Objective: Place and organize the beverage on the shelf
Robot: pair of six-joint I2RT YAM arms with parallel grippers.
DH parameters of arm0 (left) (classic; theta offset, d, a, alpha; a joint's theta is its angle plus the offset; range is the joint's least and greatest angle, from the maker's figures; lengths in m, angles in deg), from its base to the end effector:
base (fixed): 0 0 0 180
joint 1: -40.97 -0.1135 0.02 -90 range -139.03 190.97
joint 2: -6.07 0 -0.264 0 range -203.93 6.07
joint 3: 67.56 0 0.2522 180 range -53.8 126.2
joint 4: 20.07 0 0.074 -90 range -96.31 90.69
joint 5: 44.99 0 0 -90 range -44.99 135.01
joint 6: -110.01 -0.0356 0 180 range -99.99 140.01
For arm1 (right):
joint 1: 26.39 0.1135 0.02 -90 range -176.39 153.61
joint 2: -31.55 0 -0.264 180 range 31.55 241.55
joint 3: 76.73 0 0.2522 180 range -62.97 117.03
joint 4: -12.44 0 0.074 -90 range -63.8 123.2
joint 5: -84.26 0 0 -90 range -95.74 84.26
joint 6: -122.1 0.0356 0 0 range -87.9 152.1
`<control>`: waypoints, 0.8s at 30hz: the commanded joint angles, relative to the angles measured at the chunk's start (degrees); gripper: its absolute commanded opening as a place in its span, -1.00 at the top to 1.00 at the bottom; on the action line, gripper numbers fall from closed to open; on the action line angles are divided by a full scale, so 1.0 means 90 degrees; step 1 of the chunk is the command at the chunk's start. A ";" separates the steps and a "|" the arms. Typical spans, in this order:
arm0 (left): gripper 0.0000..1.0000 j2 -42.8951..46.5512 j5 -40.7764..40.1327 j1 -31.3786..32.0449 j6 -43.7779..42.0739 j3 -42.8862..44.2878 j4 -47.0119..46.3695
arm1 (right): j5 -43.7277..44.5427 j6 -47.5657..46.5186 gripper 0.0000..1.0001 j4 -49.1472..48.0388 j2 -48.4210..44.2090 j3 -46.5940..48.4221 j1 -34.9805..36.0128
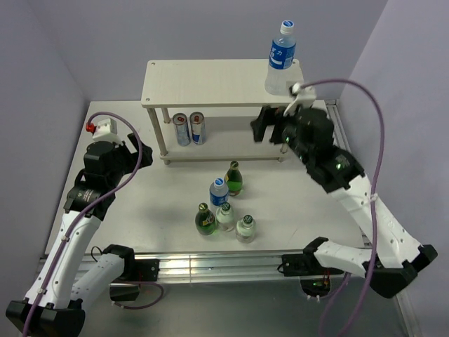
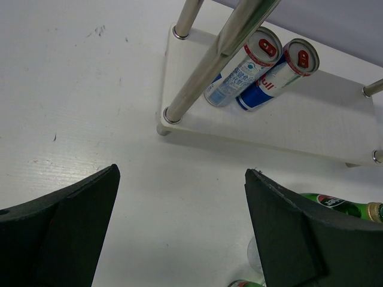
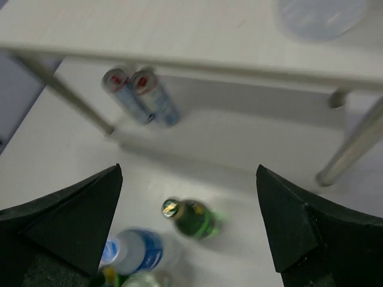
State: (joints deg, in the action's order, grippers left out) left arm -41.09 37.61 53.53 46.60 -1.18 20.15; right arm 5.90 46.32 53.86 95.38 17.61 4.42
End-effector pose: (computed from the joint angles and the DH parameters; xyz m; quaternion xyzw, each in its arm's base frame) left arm 0.1774 -0.0348 0.3509 -0.1367 0.8118 -0.1393 0.5504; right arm 0.1993 0.1105 0.4579 -0.0468 0.7684 0.1703 0.6151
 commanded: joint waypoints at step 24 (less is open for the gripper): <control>-0.84 0.0034 -0.0135 -0.0087 -0.0113 0.0091 -0.0020 | 0.1138 0.1858 -1.00 -0.1345 0.0251 -0.3045 0.3892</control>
State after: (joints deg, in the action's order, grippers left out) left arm -41.44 37.26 53.05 46.60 -1.20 21.00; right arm 12.68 62.27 44.77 96.59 -10.69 39.19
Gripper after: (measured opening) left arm 0.920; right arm 0.998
